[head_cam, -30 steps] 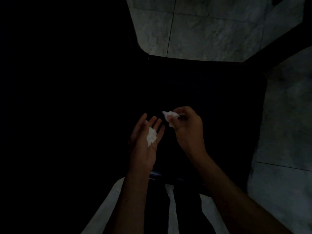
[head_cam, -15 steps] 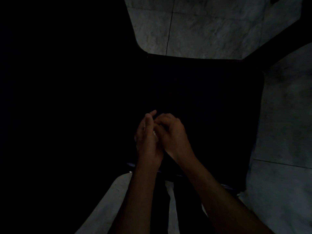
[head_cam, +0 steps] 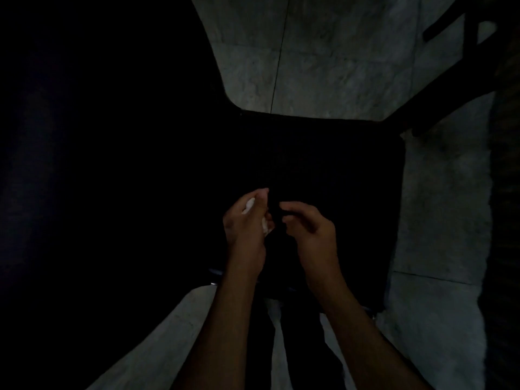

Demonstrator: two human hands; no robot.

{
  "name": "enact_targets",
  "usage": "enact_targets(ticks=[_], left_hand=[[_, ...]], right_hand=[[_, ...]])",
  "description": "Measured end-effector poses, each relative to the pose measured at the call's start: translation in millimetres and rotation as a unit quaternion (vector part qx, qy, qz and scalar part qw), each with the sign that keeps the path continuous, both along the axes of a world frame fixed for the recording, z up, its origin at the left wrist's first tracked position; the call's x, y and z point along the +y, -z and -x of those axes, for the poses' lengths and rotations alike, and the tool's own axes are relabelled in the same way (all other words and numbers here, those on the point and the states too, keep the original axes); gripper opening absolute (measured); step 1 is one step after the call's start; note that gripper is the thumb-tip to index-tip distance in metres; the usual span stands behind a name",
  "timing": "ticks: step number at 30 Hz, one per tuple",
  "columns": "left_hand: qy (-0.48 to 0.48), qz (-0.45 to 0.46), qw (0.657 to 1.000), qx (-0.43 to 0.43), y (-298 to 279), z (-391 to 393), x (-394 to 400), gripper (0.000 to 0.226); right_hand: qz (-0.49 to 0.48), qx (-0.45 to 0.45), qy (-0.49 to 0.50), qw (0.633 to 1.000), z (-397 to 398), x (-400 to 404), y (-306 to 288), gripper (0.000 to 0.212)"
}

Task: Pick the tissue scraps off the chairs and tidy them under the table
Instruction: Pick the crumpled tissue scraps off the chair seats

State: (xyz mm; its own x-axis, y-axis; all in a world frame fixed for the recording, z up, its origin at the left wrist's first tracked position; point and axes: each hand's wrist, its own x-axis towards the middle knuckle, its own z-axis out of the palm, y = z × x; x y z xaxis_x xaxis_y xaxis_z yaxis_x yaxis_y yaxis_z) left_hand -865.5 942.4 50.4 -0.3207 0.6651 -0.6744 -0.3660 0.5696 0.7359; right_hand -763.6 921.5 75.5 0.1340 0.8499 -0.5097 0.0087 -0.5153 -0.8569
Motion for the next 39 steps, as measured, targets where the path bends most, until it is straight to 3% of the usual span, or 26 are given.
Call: enact_targets(ticks=[5,9,11,15,20,23,27,30,35,39], left_hand=[[0.082,-0.016,0.984,0.157,-56,-1,4,0.037],[0.150,-0.091,0.939,0.295,-126,4,11,0.036],[0.171,-0.125,0.916,0.340,-168,8,13,0.020],[0.204,-0.175,0.869,0.415,-247,25,13,0.033],[0.171,-0.207,0.842,0.469,-326,64,17,0.028],[0.183,-0.208,0.818,0.504,-359,104,26,0.038],[0.172,-0.235,0.813,0.503,-386,182,36,0.034],[0.227,-0.227,0.768,0.554,-400,255,38,0.039],[0.223,-0.217,0.789,0.529,-419,362,43,0.033],[0.237,-0.247,0.776,0.529,-435,422,54,0.031]], right_hand=[[-0.012,-0.078,-0.001,0.997,-21,12,-52,0.024],[-0.072,-0.163,-0.052,0.983,-31,29,-116,0.028],[-0.103,-0.199,-0.076,0.972,-31,35,-154,0.033],[-0.164,-0.242,-0.120,0.949,-24,42,-228,0.039],[-0.253,-0.285,-0.154,0.912,12,54,-303,0.043],[-0.274,-0.317,-0.167,0.892,45,63,-341,0.049],[-0.322,-0.369,-0.170,0.855,103,73,-372,0.054],[-0.322,-0.405,-0.179,0.837,161,76,-386,0.058],[-0.294,-0.444,-0.167,0.830,264,74,-404,0.065],[-0.286,-0.456,-0.158,0.828,328,79,-413,0.066]])
